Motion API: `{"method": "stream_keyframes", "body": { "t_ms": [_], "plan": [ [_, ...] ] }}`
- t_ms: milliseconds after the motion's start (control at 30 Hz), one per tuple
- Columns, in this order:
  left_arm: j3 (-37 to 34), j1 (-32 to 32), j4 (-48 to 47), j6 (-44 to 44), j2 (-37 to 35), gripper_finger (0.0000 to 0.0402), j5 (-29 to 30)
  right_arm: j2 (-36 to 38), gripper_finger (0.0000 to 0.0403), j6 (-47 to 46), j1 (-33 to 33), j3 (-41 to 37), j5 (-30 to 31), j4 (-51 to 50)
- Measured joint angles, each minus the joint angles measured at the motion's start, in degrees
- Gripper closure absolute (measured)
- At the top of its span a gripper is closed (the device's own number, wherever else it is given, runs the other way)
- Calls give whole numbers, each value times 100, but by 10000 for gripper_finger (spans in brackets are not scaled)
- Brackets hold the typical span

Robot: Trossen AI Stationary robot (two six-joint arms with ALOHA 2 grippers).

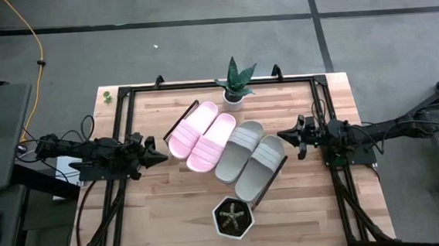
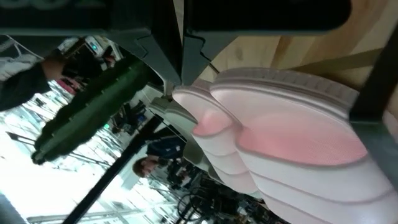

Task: Pick and place slides into the shelf
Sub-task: Return to Home Position

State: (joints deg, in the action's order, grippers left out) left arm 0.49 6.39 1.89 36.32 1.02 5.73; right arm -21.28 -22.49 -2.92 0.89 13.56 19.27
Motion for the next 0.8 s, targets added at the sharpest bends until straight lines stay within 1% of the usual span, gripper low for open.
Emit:
{"method": "stream_keyframes", "body": {
  "t_ms": [100, 267, 433, 600, 800],
  "plan": [
    [2, 0, -43, 0, 0, 402, -240, 0, 403, 327, 2, 0, 142, -187],
    [2, 1, -95, -116, 2, 402, -519, -2, 403, 500, 2, 7, 254, -437],
    [7, 0, -109, -378, 131, 402, -535, -1, 403, 460, 2, 9, 244, -691],
    [7, 1, -110, -686, 430, 402, -534, 0, 403, 499, 2, 11, 239, -714],
    [7, 0, -109, -626, 817, 402, -527, 0, 403, 500, 2, 13, 234, -724]
  ]
}}
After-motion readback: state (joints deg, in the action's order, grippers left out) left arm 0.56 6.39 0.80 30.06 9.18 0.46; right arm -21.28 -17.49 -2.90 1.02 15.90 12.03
